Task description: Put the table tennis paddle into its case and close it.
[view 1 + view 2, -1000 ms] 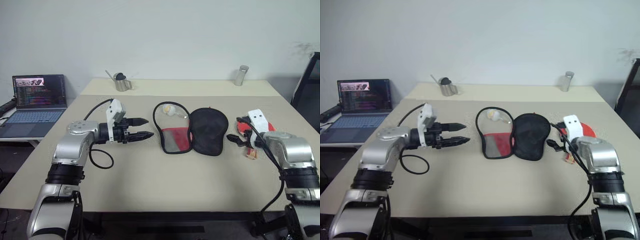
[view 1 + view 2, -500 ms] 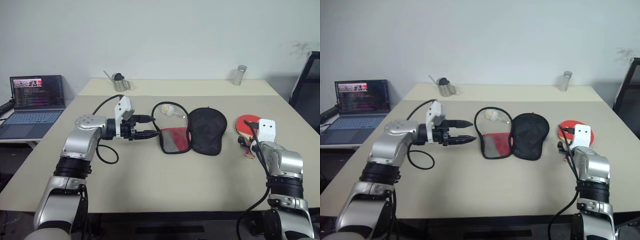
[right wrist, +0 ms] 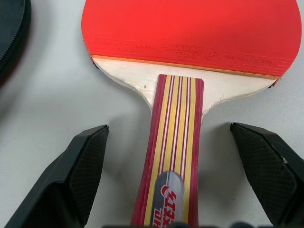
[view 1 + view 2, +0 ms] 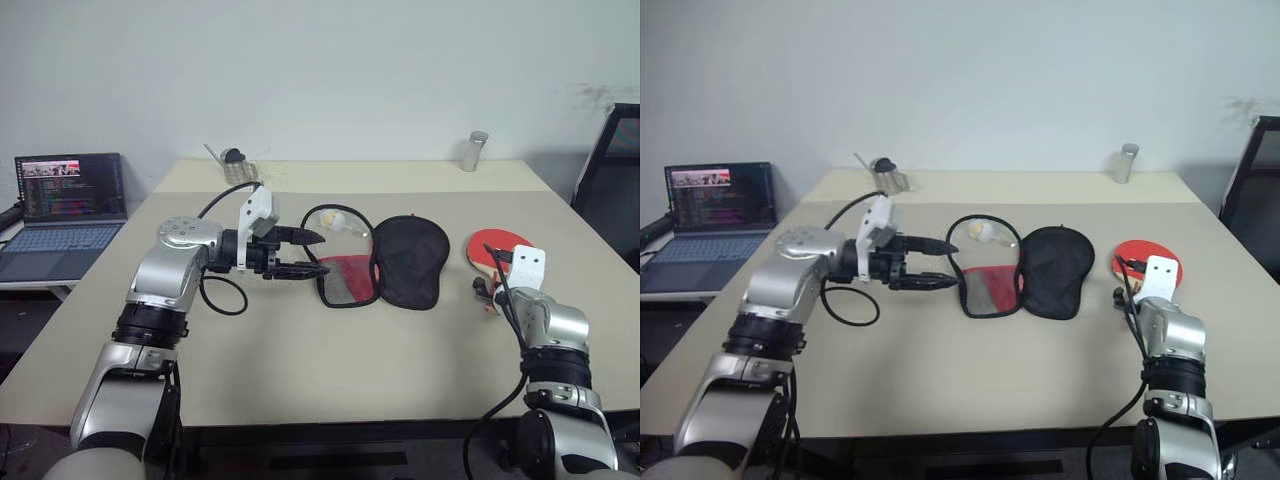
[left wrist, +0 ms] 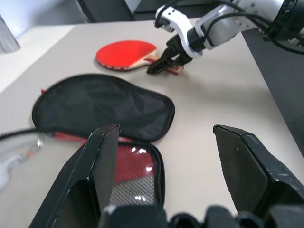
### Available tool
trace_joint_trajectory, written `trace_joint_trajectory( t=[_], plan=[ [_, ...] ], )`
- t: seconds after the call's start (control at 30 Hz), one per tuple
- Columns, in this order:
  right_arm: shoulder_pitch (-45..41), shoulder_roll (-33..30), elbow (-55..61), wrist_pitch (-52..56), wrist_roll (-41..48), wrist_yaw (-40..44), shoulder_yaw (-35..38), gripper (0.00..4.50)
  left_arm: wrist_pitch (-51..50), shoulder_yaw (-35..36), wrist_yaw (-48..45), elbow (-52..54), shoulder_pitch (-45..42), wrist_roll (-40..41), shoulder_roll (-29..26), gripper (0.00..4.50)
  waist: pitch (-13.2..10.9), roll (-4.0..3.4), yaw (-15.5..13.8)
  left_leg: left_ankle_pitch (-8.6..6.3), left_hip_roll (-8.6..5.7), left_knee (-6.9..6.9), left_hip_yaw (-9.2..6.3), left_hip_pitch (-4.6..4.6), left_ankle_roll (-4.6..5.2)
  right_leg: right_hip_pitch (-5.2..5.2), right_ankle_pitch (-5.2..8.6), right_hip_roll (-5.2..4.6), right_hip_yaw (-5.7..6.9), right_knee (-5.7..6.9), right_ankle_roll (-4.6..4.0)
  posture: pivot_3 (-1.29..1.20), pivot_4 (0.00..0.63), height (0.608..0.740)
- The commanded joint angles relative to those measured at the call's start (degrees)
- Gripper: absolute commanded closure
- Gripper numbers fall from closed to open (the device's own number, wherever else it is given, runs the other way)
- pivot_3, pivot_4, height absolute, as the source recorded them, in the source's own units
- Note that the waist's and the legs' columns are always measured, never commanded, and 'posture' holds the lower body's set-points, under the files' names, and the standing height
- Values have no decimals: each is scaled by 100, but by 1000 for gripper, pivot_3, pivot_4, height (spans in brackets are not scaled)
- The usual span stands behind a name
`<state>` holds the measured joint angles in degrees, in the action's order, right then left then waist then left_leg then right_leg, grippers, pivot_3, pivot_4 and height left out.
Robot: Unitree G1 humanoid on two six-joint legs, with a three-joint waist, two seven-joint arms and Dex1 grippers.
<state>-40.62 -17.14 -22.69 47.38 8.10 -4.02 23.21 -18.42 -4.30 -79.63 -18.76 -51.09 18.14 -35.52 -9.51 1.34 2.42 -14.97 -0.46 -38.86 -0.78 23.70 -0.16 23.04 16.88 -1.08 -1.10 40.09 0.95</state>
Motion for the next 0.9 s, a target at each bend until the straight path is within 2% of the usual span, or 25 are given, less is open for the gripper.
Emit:
trace_joint_trajectory(
  t=[0.03,0.2,0.33,0.37,0.63,0.9],
  plan=[
    [-26,-38,-365,-155,56,-64,48,586,94,74,-40,-11,-174,63,1,1067,0,0,7,3,0,0,1,-3,5,-4,-6,0,0,-3,1,0,150,740],
    [-127,23,-546,-178,89,-251,79,2075,160,74,-18,-85,-197,21,-4,1067,-1,1,12,7,0,10,0,-78,11,-84,-11,0,2,-20,2,0,150,740],
    [-271,60,-693,-383,114,-366,96,3267,181,81,13,-110,-201,10,-2,1067,-1,1,16,7,1,11,-1,-81,11,-86,-11,3,1,-18,1,0,150,740],
    [-295,61,-714,-452,112,-390,89,3374,183,85,24,-112,-199,12,-2,1067,-1,1,23,7,1,11,0,-81,11,-85,-11,2,0,-18,1,0,150,740],
    [-436,-48,-607,-800,175,-508,102,3373,216,165,121,-167,-167,-4,-78,1067,-3,0,52,8,0,7,6,-81,12,-85,-14,2,-9,-18,6,0,150,740],
    [-460,-84,553,-268,315,-250,-190,3373,192,314,308,-193,-13,28,-270,1067,-33,-39,52,7,0,33,7,-67,12,-62,-10,2,-12,-22,3,0,150,740]
  ],
)
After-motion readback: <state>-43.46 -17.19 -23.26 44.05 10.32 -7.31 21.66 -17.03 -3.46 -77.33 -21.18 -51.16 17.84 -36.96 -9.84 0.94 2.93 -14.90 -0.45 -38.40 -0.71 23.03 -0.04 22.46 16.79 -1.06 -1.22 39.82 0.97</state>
